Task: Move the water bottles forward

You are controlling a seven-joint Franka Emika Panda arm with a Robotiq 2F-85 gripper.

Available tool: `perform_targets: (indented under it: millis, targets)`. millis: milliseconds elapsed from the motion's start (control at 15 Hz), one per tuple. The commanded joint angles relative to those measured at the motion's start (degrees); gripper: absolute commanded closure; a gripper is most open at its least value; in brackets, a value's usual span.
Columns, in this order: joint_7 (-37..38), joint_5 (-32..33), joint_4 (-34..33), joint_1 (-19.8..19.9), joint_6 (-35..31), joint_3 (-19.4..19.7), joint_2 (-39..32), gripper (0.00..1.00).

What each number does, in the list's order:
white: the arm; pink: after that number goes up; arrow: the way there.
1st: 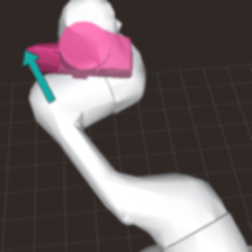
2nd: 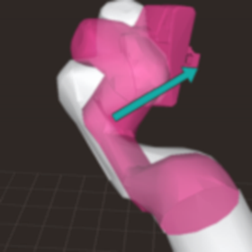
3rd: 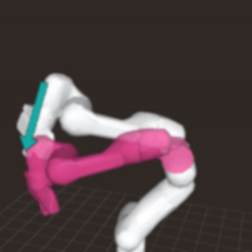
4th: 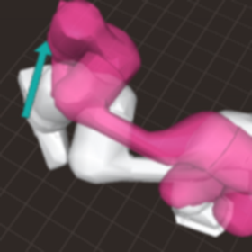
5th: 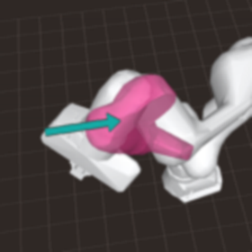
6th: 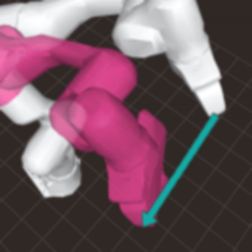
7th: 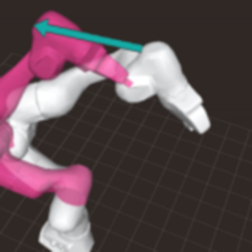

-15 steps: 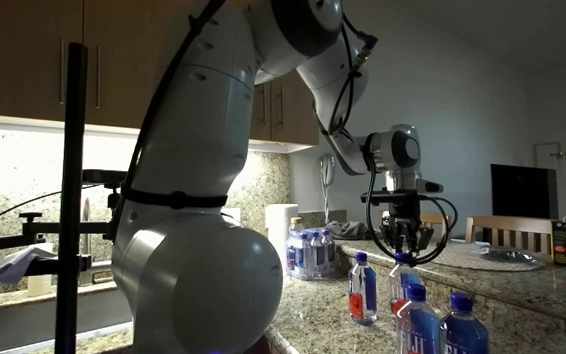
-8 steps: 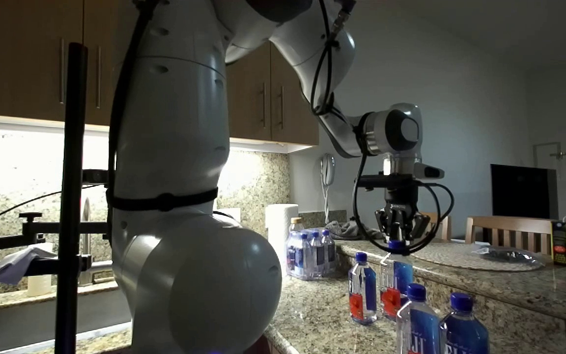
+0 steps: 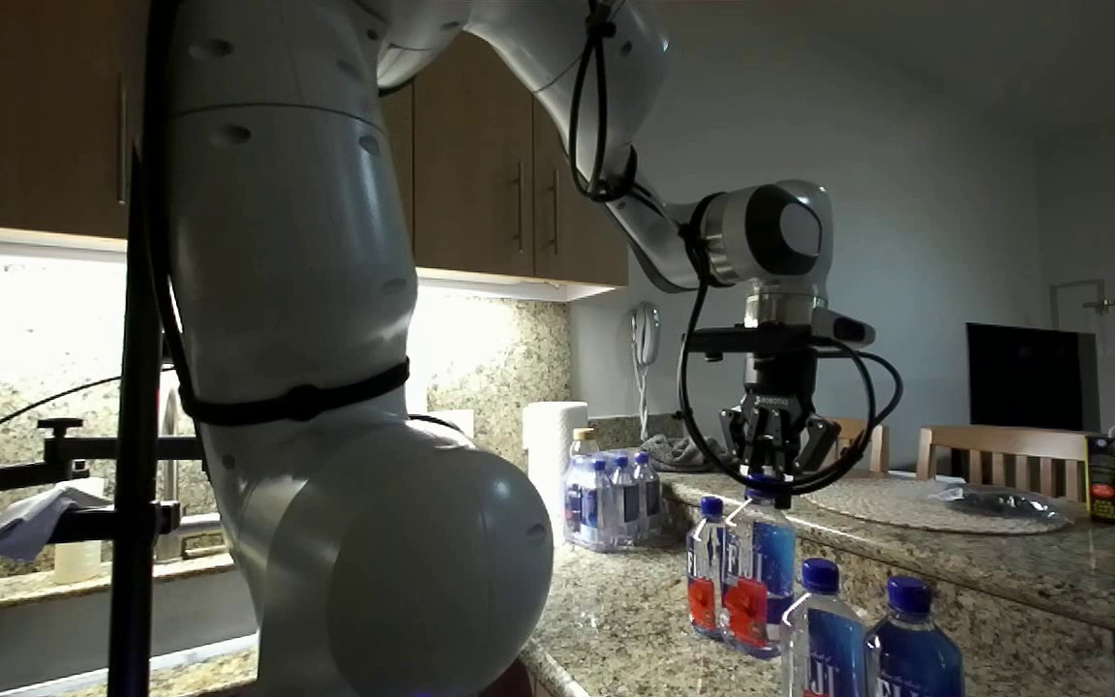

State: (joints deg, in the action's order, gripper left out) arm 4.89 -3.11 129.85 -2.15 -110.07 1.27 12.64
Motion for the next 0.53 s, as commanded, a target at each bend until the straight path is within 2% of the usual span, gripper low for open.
perform_targets:
  millis: [0, 67, 133, 467]
  targets:
    - [-0.3, -0.1, 0.1, 0.8, 0.2, -0.7, 0.2, 0.67]
    - [-0.3, -0.2, 0.1, 0.8, 0.2, -0.7, 0.2, 0.67]
    - [-0.3, -0.2, 0.1, 0.8, 0.2, -0.7, 0.2, 0.87]
    - [-0.4, 1.2, 3.2, 0.9, -2.3, -0.9, 1.8, 0.87]
